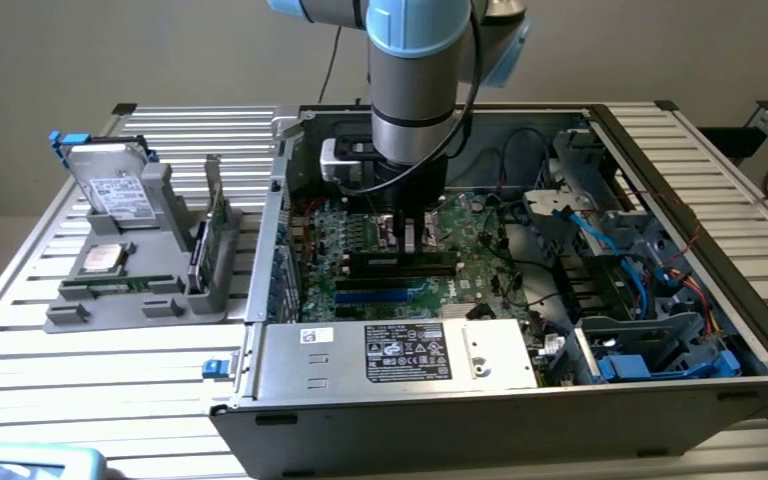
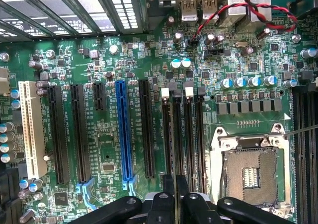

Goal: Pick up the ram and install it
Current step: 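Insert the ram into the slot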

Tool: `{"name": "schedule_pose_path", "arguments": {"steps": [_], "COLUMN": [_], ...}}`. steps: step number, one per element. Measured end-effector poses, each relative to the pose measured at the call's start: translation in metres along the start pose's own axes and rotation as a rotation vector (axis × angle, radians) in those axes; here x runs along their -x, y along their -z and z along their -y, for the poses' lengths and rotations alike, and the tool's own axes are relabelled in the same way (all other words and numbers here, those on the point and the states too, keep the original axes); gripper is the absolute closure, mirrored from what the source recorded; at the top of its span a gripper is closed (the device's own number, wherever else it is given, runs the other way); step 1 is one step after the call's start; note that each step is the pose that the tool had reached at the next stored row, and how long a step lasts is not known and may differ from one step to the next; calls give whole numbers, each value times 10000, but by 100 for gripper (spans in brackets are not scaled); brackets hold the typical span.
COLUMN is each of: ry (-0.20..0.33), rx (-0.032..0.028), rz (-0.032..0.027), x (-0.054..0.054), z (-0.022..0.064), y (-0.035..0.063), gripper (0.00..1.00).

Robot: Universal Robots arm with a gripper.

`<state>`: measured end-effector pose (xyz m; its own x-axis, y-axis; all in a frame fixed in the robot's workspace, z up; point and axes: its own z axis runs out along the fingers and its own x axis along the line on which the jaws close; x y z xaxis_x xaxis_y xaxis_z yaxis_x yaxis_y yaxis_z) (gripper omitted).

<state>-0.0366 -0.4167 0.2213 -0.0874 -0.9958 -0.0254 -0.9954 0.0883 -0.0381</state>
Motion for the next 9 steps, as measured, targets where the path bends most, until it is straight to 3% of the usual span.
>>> {"name": "schedule_pose_path", "arguments": {"steps": [9], "ry": [8], "rx": [33], "rz": [5], "x": [0], "z": [0], "y": [-4], "gripper": [85]}}
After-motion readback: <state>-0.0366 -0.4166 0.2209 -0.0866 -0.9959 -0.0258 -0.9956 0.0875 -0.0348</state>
